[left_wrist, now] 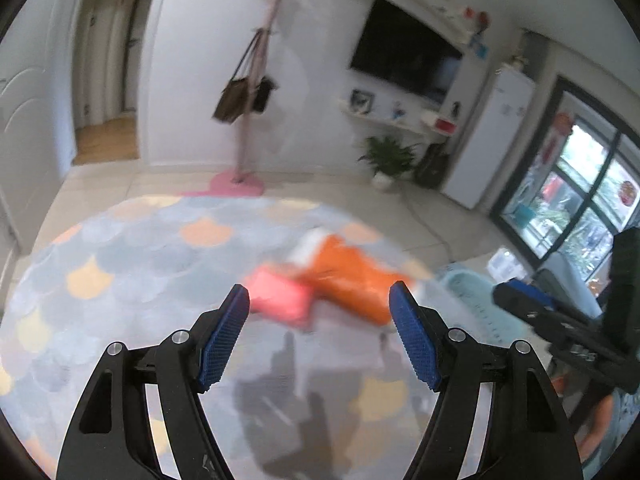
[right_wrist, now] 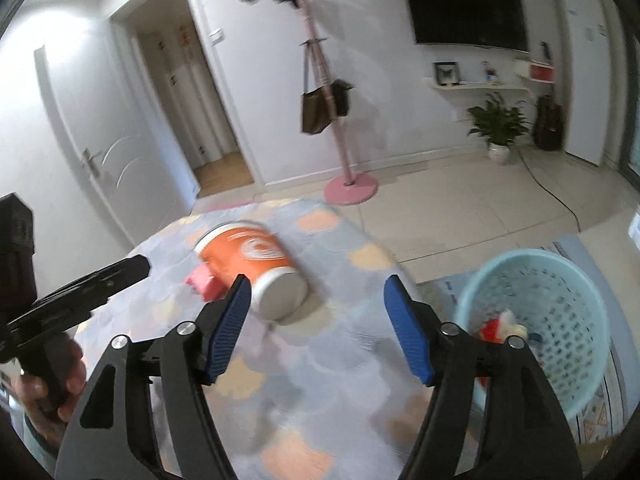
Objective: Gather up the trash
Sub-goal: 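Return both tools to the table toward the orange cup and pink pouch, then grasp the pink pouch with the left tool while the right tool grasps the orange paper cup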
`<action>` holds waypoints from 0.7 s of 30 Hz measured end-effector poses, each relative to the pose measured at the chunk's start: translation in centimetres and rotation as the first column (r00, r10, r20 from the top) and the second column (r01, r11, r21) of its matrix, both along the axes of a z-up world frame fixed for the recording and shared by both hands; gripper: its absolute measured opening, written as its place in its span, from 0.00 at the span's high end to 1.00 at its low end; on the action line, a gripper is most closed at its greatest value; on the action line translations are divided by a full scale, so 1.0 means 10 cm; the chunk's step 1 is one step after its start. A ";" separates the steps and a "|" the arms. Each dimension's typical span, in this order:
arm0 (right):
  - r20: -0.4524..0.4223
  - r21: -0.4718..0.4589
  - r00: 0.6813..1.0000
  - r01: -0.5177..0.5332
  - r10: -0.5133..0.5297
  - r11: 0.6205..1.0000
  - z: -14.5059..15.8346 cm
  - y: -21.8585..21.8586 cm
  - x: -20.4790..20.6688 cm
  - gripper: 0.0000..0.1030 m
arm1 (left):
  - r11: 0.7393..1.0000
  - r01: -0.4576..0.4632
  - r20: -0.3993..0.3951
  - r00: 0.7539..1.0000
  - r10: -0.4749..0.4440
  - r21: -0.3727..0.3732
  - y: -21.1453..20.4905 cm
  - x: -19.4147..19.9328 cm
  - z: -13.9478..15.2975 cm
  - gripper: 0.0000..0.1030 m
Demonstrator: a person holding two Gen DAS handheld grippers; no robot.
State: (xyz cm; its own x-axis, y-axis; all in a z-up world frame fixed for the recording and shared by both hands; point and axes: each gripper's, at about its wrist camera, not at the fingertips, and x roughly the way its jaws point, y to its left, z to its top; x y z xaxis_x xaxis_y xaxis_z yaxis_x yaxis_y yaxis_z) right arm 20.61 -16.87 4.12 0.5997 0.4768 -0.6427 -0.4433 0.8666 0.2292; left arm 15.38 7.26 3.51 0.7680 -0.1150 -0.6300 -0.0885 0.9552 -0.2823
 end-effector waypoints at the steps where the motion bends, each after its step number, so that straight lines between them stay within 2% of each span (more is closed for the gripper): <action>1: -0.006 -0.005 1.000 -0.011 0.011 1.000 -0.02 0.07 0.02 0.29 | 1.000 -0.006 -0.019 1.000 0.006 -0.002 0.06 0.03 -0.05 0.31; 3: -0.025 -0.019 0.998 -0.052 0.051 0.998 -0.09 0.28 0.07 0.29 | 1.000 -0.005 -0.058 0.998 0.004 -0.014 0.21 0.12 -0.18 0.31; 8: -0.066 -0.105 0.991 -0.122 0.116 0.987 -0.29 0.69 0.27 0.29 | 0.999 -0.016 -0.092 0.996 0.012 -0.045 0.33 0.21 -0.39 0.31; 14: -0.093 -0.180 0.982 -0.178 0.163 0.967 -0.49 0.90 0.43 0.28 | 0.999 0.023 -0.116 0.993 -0.027 -0.038 0.38 0.25 -0.46 0.31; 17: -0.111 -0.175 0.978 -0.193 0.176 0.965 -0.55 0.94 0.50 0.28 | 0.996 0.077 -0.133 0.988 -0.082 -0.042 0.38 0.32 -0.46 0.30; 18: -0.115 -0.169 0.977 -0.198 0.181 0.966 -0.57 0.95 0.52 0.28 | 0.993 0.108 -0.141 0.984 -0.113 -0.043 0.36 0.36 -0.47 0.26; 21: -0.133 -0.130 0.975 -0.197 0.180 0.972 -0.61 0.93 0.57 0.29 | 0.989 0.148 -0.154 0.977 -0.149 -0.013 0.26 0.46 -0.53 0.25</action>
State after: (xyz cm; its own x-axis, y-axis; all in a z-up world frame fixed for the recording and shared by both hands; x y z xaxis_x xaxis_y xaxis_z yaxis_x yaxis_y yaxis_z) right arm 26.29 -7.60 -2.00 0.4225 0.4731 -0.7731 -0.5785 0.7974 0.1718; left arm 20.01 9.87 -1.78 0.6357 -0.2214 -0.7395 0.0117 0.9606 -0.2776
